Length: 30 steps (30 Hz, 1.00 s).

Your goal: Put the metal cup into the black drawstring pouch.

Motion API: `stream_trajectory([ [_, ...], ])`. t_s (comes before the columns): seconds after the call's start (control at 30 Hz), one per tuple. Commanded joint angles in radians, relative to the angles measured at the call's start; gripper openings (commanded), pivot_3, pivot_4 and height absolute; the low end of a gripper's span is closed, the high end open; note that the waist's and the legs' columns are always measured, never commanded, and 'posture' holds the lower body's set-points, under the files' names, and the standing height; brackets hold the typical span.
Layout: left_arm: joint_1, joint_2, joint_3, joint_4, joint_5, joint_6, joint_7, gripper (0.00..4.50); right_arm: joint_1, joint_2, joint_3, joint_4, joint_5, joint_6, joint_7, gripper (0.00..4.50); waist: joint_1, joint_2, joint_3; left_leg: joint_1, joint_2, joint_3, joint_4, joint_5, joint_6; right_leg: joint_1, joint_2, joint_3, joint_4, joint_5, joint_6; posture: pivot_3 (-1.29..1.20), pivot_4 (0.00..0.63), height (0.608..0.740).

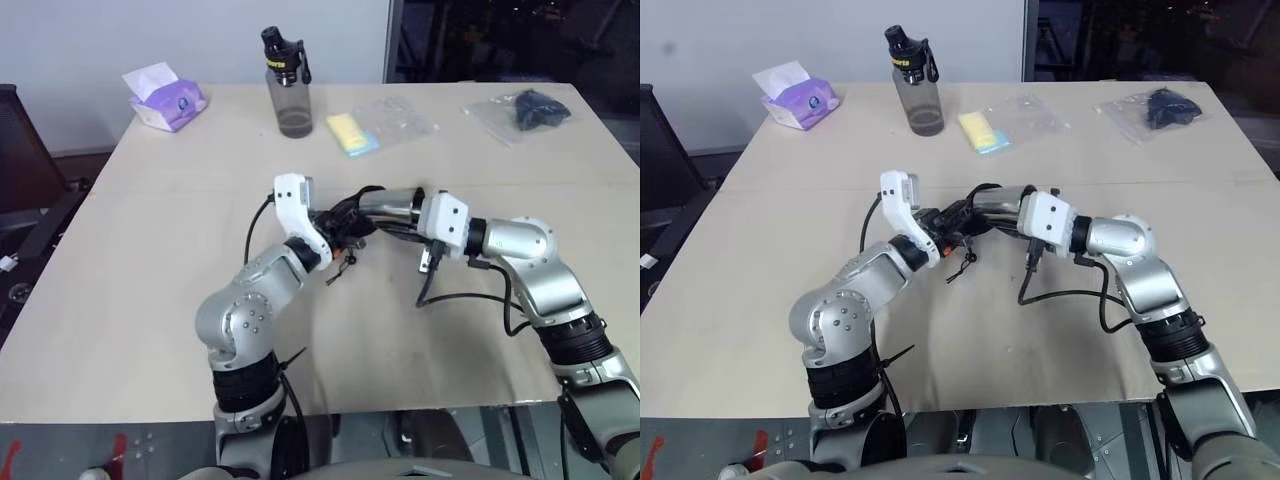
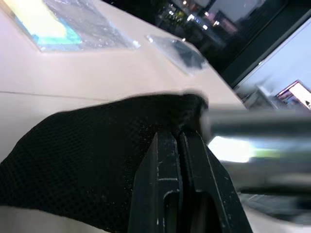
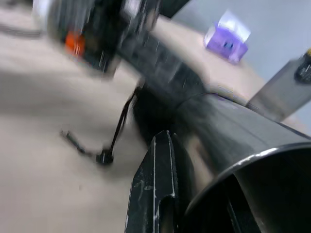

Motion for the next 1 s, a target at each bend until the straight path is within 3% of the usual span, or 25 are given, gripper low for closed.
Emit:
stream_trajectory([
  [0.03,-0.019,-0.004,-0.012,-0.054,-0.073,0.017,0.013,0.00,-0.011,-0.003,0.026,-0.022,-0.041,-0.034,-0.012,0.03,-0.004,0.000,0.000,0.000,0.000,0.000,0.000,0.000,0.000,0.000,0.000,0.000,0.000,0.000,0.000,0.00,0.150,0.740],
  [0.27,0.008,0.037,-0.080,-0.055,-0.124,0.040,0.004,0.00,-0.056,0.031,0.106,0.067,-0.254,-0.168,-0.150,0.03,-0.003,0.000,0.000,0.001,0.000,0.001,0.000,0.001,-0.001,0.000,0.000,0.001,0.001,0.000,0.000,0.00,0.150,0.740],
  [0.37,0.026,0.046,-0.093,-0.070,-0.154,0.045,0.001,0.00,-0.010,0.212,-0.016,0.050,-0.047,0.036,-0.265,0.03,-0.003,0.000,0.000,0.001,0.001,0.000,-0.001,0.002,-0.004,0.000,0.001,0.001,0.000,0.000,0.000,0.00,0.150,0.740],
  [0.43,0.042,0.053,-0.100,-0.083,-0.171,0.050,0.003,0.00,0.022,0.300,-0.098,0.015,0.134,0.176,-0.267,0.03,-0.002,0.000,0.000,0.001,0.001,-0.001,-0.002,0.002,-0.004,-0.001,0.001,0.001,0.000,0.000,0.000,0.00,0.150,0.740],
  [0.6,0.066,0.071,-0.115,-0.095,-0.203,0.049,0.019,0.00,0.038,0.424,-0.249,-0.088,0.508,0.491,-0.311,0.03,0.000,0.000,0.000,-0.001,0.001,-0.007,-0.001,0.000,0.000,0.000,-0.001,0.001,-0.001,0.000,-0.001,0.00,0.150,0.740],
  [0.7,0.064,0.084,-0.116,-0.091,-0.220,0.044,0.026,0.00,0.026,0.443,-0.302,-0.081,0.613,0.617,-0.361,0.03,-0.002,0.000,0.000,0.001,0.000,-0.007,-0.001,0.000,0.000,0.000,0.000,0.001,0.000,0.000,-0.001,0.00,0.150,0.740],
  [0.8,0.047,0.076,-0.098,-0.080,-0.260,0.032,0.022,0.00,0.025,0.337,-0.149,-0.069,0.404,0.487,-0.288,0.03,-0.003,0.001,0.000,0.001,-0.001,-0.007,-0.001,0.000,0.000,0.000,0.001,0.000,0.001,0.000,-0.001,0.00,0.150,0.740],
  [0.9,0.025,0.041,-0.063,-0.075,-0.353,0.027,0.026,0.00,-0.043,0.162,0.095,0.027,0.017,0.111,-0.226,0.03,-0.006,0.000,0.000,0.000,-0.002,-0.001,-0.001,0.000,0.000,0.000,0.001,0.000,0.000,0.000,0.000,0.00,0.150,0.740],
  [1.0,0.016,0.064,-0.088,-0.067,-0.351,0.026,0.027,0.00,-0.122,0.033,0.253,0.150,-0.263,-0.218,-0.221,0.03,-0.008,0.000,0.000,0.001,-0.001,0.000,-0.001,0.001,-0.001,-0.001,0.001,0.001,0.000,0.000,0.000,0.00,0.150,0.740],
])
